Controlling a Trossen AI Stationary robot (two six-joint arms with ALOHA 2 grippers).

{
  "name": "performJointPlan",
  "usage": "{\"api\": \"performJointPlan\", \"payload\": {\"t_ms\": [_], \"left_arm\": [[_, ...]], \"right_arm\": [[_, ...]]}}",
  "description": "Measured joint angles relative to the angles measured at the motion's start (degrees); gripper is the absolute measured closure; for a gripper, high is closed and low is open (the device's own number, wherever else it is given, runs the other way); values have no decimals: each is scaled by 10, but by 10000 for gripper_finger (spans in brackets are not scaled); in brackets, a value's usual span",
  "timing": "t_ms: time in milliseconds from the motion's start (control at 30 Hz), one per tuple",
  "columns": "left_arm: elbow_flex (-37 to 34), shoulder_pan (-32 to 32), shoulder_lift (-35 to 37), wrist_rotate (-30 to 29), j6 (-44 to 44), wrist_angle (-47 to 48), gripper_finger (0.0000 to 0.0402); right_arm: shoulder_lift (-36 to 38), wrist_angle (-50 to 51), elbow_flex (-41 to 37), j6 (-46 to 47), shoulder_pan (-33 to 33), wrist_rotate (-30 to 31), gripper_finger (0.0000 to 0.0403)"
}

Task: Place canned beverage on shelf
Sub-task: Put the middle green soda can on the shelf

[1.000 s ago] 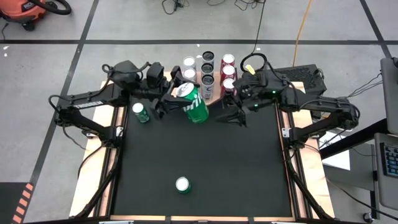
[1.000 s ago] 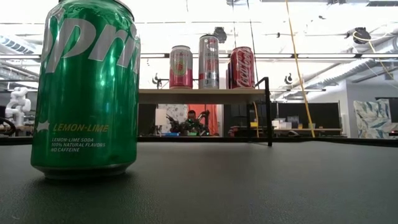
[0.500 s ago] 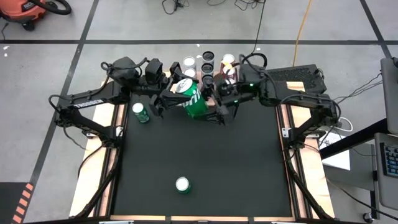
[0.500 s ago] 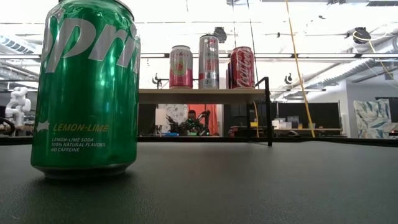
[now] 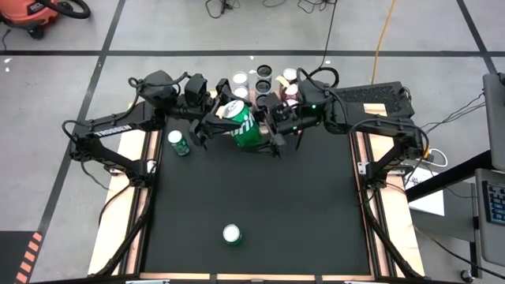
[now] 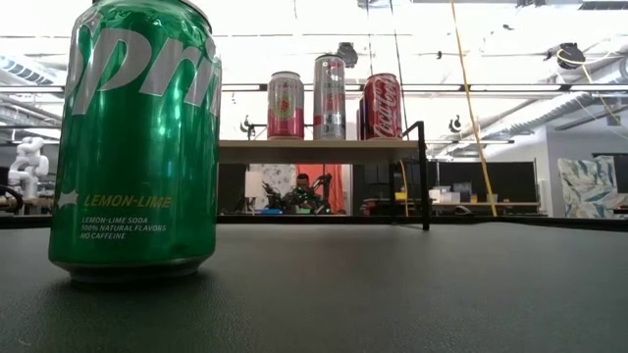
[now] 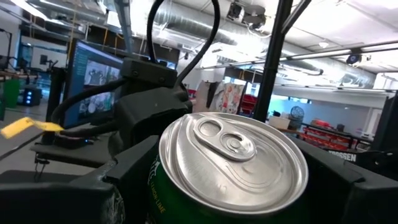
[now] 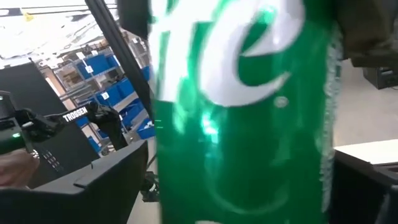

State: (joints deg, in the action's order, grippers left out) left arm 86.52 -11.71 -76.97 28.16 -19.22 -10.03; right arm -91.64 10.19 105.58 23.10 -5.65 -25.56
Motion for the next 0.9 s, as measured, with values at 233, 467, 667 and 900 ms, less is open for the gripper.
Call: {"api": "performJointPlan", "payload": {"t_ms": [233,467,667,900], "left_arm": [[0,0,0,0,1,0,106],[0,0,0,-6,-14,1,100],[0,1,0,-60,-53,0,65],[0,-2,3,-97,-78,3,32]], "right_arm": [[0,13,0,-4,0,0,97],[1,23,0,-11,0,0,135],[0,29,0,-15,-2,3,114],[-1,26,-1,-16,-15,4,118]]}}
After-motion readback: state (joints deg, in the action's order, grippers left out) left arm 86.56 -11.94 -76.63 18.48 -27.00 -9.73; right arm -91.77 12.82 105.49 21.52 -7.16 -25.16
